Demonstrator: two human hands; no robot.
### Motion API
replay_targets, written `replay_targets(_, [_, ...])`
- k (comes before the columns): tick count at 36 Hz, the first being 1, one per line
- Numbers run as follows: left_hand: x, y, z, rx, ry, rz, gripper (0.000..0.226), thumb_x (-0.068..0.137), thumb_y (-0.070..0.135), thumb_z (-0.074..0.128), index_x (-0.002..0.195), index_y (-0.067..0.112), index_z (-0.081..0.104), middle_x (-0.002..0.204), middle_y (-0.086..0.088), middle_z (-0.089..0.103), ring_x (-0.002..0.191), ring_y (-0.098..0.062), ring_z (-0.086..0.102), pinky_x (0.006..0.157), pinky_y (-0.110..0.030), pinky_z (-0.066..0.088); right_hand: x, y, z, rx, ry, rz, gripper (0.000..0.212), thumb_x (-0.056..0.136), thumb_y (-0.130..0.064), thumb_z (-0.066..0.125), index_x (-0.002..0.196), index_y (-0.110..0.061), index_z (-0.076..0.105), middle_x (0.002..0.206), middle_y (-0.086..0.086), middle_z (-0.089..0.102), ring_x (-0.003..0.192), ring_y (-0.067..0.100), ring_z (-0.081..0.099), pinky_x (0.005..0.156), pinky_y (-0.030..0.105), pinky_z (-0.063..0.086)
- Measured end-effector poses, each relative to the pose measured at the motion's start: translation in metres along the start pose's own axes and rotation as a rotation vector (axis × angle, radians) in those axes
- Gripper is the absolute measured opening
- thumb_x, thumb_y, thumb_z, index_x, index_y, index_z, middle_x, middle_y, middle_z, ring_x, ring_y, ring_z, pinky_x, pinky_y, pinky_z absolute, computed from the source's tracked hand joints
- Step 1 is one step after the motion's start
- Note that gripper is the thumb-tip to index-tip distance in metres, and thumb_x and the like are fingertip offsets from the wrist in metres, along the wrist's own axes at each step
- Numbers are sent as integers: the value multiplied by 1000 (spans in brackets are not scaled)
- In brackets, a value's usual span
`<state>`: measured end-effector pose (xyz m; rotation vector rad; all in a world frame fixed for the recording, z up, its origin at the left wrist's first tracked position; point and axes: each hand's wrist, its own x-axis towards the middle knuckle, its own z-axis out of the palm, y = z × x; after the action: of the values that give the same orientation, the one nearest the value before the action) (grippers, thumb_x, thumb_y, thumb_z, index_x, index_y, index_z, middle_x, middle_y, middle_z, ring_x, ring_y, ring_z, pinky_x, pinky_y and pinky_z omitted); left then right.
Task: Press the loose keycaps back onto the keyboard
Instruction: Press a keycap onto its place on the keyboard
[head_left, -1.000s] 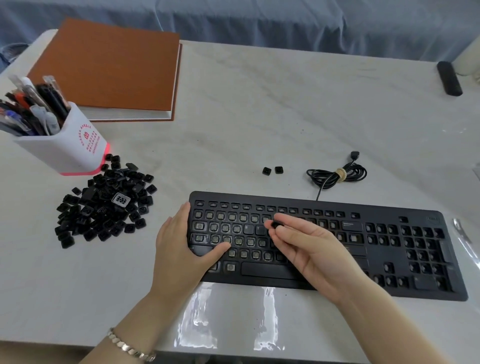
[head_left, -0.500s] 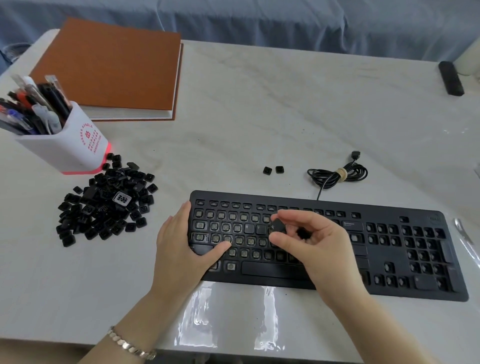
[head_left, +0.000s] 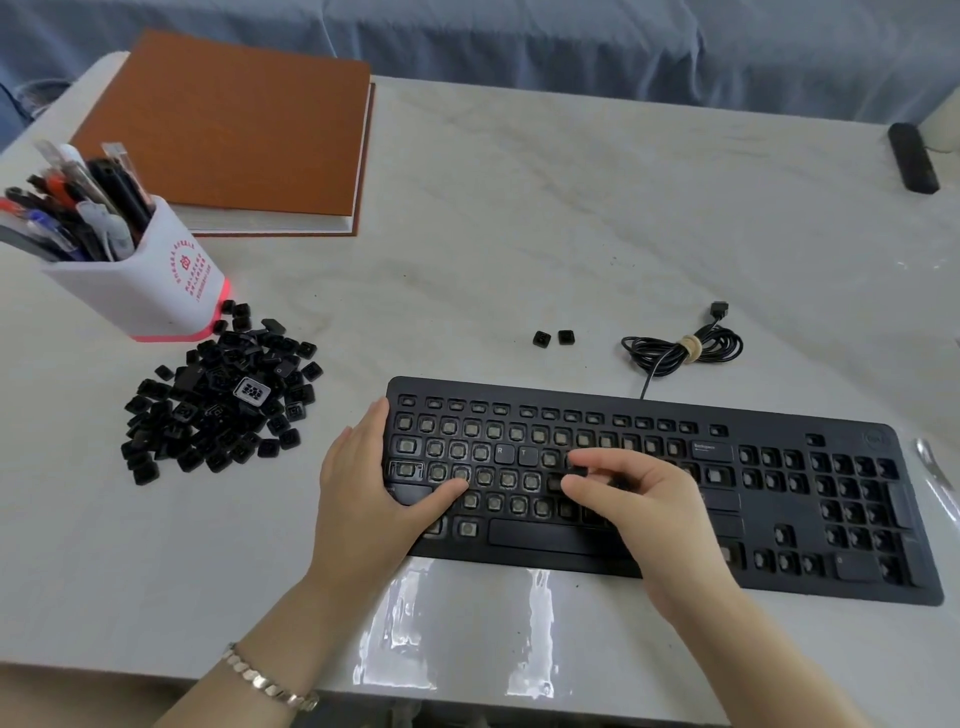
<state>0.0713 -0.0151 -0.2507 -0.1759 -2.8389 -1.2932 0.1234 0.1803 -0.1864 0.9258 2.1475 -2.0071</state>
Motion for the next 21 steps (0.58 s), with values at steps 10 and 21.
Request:
replay_targets(10, [0,1,0,-31,9,12,86,66,37,83,138,26,36,101,37,40,100,9,30,96,-19,22,2,1,3,-20,-5,-4,13,72,-6,75,71,-19,72,61,-1,63,57,3,56,60,9,45])
replay_targets(21, [0,1,0,-23,7,33,84,62,54,73,134,28,39,100,41,40,96,12,32,98,-27,28,8,13,13,-269,20,-196,26,74,-6,75,89,-26,69,65,-6,54,62,3,50,64,2,39])
